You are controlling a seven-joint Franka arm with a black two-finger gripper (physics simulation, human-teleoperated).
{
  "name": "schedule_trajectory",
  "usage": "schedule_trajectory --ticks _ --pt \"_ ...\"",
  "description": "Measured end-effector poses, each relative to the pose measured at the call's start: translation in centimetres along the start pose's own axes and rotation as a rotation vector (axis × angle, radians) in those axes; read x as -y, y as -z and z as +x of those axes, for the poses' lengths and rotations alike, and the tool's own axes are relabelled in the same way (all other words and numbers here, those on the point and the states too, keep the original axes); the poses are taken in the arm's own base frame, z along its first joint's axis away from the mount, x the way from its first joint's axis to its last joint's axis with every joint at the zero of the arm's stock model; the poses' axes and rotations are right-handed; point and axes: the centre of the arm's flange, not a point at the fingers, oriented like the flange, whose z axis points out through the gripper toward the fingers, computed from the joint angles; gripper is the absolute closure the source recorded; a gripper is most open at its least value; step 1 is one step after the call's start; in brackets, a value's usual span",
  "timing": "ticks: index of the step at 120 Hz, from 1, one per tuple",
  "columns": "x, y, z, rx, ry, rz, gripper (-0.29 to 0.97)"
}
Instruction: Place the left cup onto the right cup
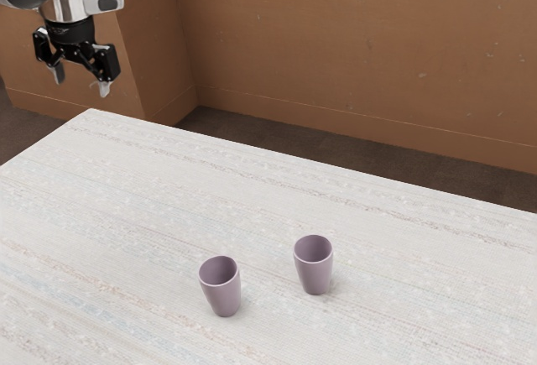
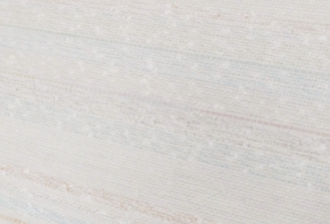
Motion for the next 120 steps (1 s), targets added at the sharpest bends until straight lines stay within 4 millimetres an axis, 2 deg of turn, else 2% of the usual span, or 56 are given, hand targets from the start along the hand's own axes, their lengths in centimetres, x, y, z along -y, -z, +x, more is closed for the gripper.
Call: schedule_trajectory --ticks 20,38,68,84,103,120 --pt "-0.2 -0.1 0.0 0.001 -0.008 0.000 0.00" --pt "-2.1 0.2 0.0 -0.006 -0.048 0.000 0.00" --pt "-2.3 -1.1 -0.1 0.017 -0.051 -0.022 0.00" --pt "-3.5 -3.6 0.9 0.063 -0.068 -0.024 0.00" --pt "-6.4 -7.2 2.0 0.128 -0.105 -0.032 0.00" --pt "-9.0 -10.3 1.9 0.170 -0.115 -0.098 0.00"
